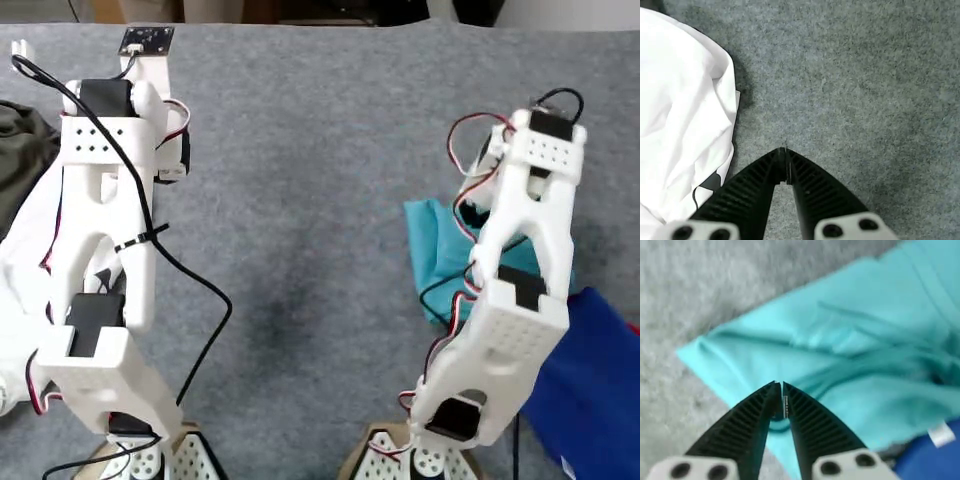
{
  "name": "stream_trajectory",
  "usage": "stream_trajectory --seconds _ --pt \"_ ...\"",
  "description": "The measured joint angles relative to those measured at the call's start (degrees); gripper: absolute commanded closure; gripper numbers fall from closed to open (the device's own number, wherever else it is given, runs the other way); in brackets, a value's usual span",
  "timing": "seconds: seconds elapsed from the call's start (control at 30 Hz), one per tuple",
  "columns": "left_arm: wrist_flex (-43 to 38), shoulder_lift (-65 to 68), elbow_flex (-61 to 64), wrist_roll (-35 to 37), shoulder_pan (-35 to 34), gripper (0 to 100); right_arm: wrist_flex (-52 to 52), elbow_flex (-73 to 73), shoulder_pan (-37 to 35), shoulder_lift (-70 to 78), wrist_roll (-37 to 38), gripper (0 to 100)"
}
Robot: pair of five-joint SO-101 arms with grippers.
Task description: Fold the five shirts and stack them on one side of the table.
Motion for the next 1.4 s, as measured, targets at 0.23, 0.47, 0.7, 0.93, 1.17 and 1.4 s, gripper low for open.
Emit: stream_trajectory --seconds 0.23,0.47,0.7,0.93,1.17,1.4 --pt "0.0 0.0 0.0 0.0 0.0 98 5.0 1.4 -0.3 -3.0 3.5 98.8" --pt "0.0 0.0 0.0 0.0 0.0 98 5.0 6.8 -2.5 -4.1 7.1 83.2" --pt "0.0 0.0 0.0 0.0 0.0 98 3.9 6.9 -5.2 -4.1 7.1 82.8" --pt "0.0 0.0 0.0 -1.1 -0.2 98 0.4 7.4 -8.4 -4.1 7.1 82.9" --pt "0.0 0.0 0.0 -1.1 -3.2 98 -1.3 9.2 -7.4 -4.0 7.1 94.2" --pt "0.0 0.0 0.0 -2.6 -3.9 98 -1.3 9.4 -5.6 -3.6 9.2 99.3"
